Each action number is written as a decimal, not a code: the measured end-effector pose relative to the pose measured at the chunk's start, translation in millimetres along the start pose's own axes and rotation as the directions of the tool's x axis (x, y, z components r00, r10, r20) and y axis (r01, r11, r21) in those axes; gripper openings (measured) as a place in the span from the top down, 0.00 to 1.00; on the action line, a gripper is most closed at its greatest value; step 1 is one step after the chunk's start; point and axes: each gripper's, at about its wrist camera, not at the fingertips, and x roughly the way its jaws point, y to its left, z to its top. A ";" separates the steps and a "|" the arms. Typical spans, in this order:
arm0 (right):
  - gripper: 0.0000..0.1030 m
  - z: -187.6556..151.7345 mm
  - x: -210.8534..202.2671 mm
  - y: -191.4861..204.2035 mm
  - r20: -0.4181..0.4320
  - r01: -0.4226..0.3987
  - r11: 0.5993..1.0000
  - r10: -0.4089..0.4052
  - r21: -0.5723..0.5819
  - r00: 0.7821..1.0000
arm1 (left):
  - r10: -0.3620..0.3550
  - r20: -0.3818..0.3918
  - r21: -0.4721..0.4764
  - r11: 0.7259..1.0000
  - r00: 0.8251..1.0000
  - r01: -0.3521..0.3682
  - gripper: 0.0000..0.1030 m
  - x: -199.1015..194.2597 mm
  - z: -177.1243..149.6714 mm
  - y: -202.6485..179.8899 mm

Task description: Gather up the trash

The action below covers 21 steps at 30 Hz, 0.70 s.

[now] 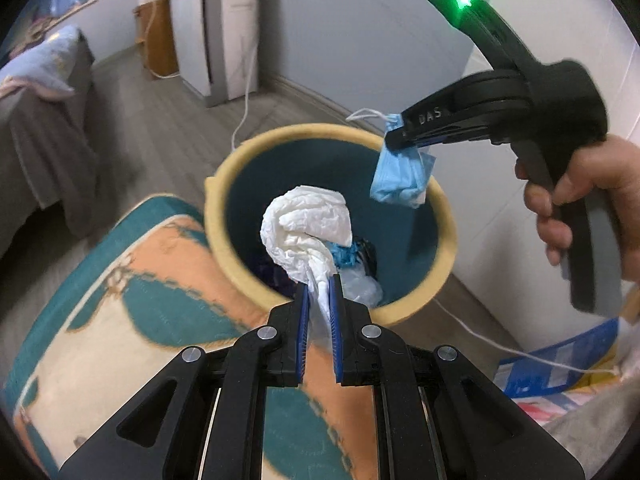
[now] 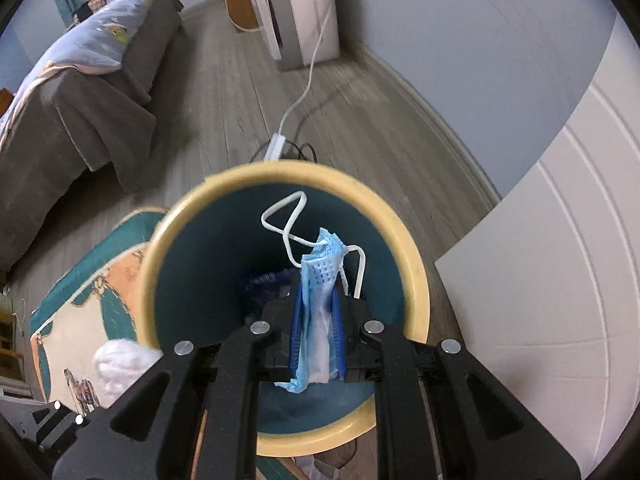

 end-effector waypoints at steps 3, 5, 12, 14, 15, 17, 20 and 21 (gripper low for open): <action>0.87 -0.5 4.1 2.5 0.003 -0.048 0.999 0.047 0.018 0.999 | 0.031 -0.008 0.014 0.999 0.999 -0.031 0.89 14.5 10.7 -1.1; 0.87 0.1 2.6 6.5 0.012 -0.082 0.996 0.082 0.021 0.997 | 0.048 0.001 0.020 0.999 0.999 -0.048 0.88 21.0 18.1 2.1; 0.40 3.2 4.4 17.2 0.086 -0.214 0.976 0.211 0.031 0.974 | 0.126 0.030 0.024 0.992 0.992 -0.126 0.41 27.9 22.8 22.3; 0.30 4.2 5.0 14.9 0.102 -0.205 0.978 0.200 0.043 0.975 | 0.138 0.033 0.001 0.990 0.990 -0.138 0.35 26.9 21.2 29.4; 0.30 4.6 5.7 14.4 0.097 -0.197 0.979 0.192 0.042 0.977 | 0.135 0.035 -0.008 0.991 0.990 -0.135 0.34 26.5 20.6 32.8; 0.27 4.2 7.5 14.0 0.089 -0.187 0.981 0.183 0.041 0.979 | 0.137 0.040 -0.019 0.990 0.990 -0.137 0.29 25.1 17.6 37.8; 0.15 3.7 8.5 14.2 0.082 -0.137 0.990 0.135 0.021 0.987 | 0.151 0.055 -0.030 0.988 0.987 -0.149 0.13 20.9 11.0 38.9; 0.12 3.4 7.6 15.0 0.083 -0.121 0.993 0.120 0.013 0.989 | 0.159 0.059 -0.035 0.987 0.986 -0.157 0.10 15.3 6.9 35.2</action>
